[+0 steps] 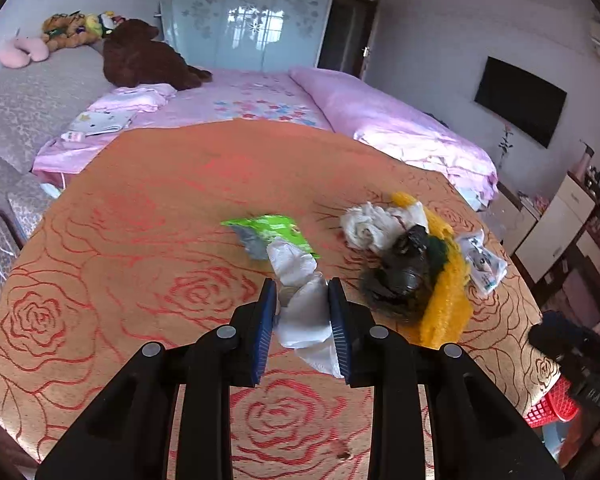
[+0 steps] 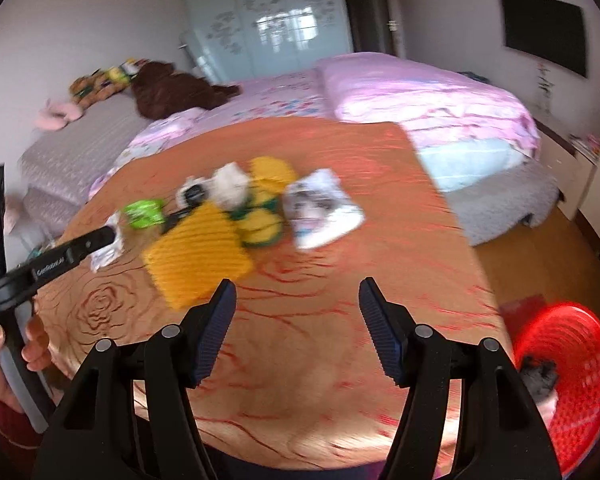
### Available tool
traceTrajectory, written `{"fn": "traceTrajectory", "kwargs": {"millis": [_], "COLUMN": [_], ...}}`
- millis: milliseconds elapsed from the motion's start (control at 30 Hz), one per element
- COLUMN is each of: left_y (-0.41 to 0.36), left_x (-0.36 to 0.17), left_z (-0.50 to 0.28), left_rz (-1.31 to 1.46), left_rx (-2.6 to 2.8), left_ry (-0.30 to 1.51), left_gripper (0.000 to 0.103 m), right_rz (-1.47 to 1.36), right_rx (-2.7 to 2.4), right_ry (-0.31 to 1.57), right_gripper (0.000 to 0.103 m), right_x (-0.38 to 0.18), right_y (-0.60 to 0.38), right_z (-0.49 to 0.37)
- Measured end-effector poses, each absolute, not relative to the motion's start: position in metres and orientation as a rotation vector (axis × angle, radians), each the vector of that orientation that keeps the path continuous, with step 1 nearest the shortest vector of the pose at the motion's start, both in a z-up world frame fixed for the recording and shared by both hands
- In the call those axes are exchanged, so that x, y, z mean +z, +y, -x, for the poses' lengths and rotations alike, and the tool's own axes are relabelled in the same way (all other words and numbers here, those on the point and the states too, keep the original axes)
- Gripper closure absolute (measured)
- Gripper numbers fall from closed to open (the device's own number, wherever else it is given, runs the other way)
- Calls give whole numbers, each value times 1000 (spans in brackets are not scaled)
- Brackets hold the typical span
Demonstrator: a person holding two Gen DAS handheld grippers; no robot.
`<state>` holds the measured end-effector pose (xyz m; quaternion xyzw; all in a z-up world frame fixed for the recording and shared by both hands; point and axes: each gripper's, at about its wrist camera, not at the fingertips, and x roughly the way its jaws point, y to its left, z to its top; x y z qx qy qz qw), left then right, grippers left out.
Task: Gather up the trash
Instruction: 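Grasp the white tissue with the left tool while the right tool approaches the yellow foam net, then close the right tool on the yellow foam net and lift it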
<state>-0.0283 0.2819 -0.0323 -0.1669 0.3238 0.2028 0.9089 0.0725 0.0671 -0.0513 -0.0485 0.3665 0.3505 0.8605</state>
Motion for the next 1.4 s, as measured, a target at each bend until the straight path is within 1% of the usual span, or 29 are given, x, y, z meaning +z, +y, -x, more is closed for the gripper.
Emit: {"fn": "traceTrajectory", "kwargs": {"millis": [33,100,300,667,833,900,1033,1133,1200,1300,1400], "left_y": [284,288,293,290,290,289,285,286,287,287,286], "left_x": [-32,-32,-33,-34,-35,-36,-37,-36,-35,-35,-35], "left_z": [29,31,33,34,33,32,31,32,33,33,33], "left_rz": [347,347,360,354,357,356,351,348,350,355,353], "left_rx": [421,425,433,433,431,428,423,423,425,425,423], "left_ry": [668,668,669,672,676,678,680,678,676,675,673], "left_gripper": [77,77,77,77,77,77,77,77,77,77,77], "right_rz": [109,116,169,224,211,217,238,237,239,241,234], "right_rx": [749,781,825,824,819,824,838,849,855,862,867], "right_ry": [769,771,758,788,781,771,756,748,738,730,733], "right_gripper": [37,28,18,18,30,37,46,59,71,78,82], "right_x": [-53,-55,-58,-77,-80,-79,-76,-73,-69,-63,-61], "right_y": [75,90,129,163,159,156,155,154,154,152,147], "right_z": [-71,-68,-63,-73,-72,-71,-70,-68,-65,-61,-61]}}
